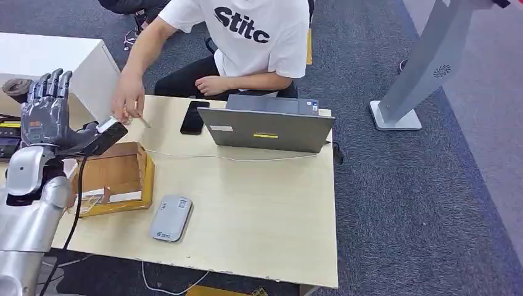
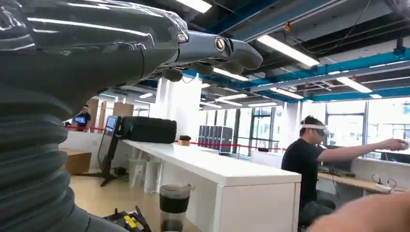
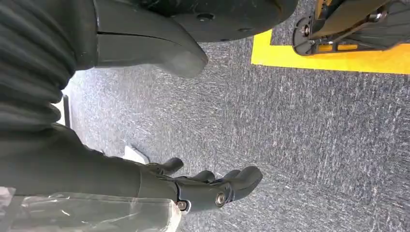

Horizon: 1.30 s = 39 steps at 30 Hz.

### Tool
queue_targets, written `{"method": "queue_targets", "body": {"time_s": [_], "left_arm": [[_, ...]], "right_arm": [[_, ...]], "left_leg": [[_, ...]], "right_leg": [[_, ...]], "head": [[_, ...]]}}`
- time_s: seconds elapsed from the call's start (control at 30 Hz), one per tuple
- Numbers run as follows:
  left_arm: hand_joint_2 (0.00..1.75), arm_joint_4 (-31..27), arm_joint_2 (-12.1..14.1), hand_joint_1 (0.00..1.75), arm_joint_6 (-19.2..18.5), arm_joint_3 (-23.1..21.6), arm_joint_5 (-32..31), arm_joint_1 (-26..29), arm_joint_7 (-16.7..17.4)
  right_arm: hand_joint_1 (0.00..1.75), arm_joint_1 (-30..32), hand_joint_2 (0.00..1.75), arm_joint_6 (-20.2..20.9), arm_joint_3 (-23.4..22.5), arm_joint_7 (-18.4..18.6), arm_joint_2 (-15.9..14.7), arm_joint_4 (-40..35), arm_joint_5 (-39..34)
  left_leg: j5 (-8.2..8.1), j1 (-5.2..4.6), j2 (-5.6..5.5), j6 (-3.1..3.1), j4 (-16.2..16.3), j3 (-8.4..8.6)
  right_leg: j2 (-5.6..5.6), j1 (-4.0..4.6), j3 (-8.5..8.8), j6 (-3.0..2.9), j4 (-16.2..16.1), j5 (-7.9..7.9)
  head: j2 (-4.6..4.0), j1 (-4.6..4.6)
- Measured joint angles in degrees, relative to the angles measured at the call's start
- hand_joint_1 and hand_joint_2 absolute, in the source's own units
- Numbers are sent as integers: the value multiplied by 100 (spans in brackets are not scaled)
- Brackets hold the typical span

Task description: Pass the card to the sensor for recognition and then transmit it.

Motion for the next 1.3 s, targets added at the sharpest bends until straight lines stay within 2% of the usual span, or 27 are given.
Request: {"method": "queue_targets", "body": {"time_s": [0.2,0.27,0.3,0.37,0.43,0.5,0.63,0.93,1.3], "left_arm": [[175,28,-42,0,83,0,-113,23,41],[175,0,-37,0,320,15,-89,173,123],[175,-156,-20,0,624,94,11,461,168],[175,-878,-13,0,1361,539,495,1542,-138],[175,-1380,-111,0,1617,1028,845,2355,-646],[175,-1702,-233,0,1578,1372,877,2814,-979],[175,-2089,-389,0,1388,1777,706,3186,-1028],[175,-2326,-535,0,1355,1871,505,3244,-986],[175,-2448,-608,0,1445,1936,634,3494,-916]], "right_arm": [[0,-2,175,-7,-2,0,0,0,2],[0,-1,175,-22,-18,0,0,0,-15],[0,-2,175,-46,-39,-2,2,0,-26],[0,24,175,-57,-76,-20,15,0,-26],[0,61,175,-57,-118,-37,17,0,-24],[0,80,175,-57,-155,-52,15,2,-22],[0,58,175,-59,-190,-66,15,2,-17],[0,50,175,-57,-199,-57,17,2,-15],[0,48,175,-59,-284,-63,17,0,-17]], "left_leg": [[0,0,0,0,0,-1],[-1,0,1,0,-2,2],[-3,-2,10,1,-11,0],[-44,-19,84,-15,-17,48],[-50,-17,94,-6,-14,55],[-49,-15,39,-6,-13,37],[-41,-15,-2,-11,-13,30],[-27,-14,-13,-18,-13,35],[-28,-14,-13,-19,-14,32]], "right_leg": [[0,0,3,0,0,0],[2,-1,10,0,3,0],[16,-10,26,-1,11,-2],[94,-15,27,-12,8,-14],[102,-11,18,-14,2,-28],[44,-6,18,-12,0,-39],[1,-5,28,-11,-1,-41],[-11,-5,37,-15,3,-36],[-12,-5,36,-15,4,-36]], "head": [[0,0],[0,4],[0,2],[0,7],[0,-15],[0,-4],[0,-2],[0,-4],[0,-4]]}}
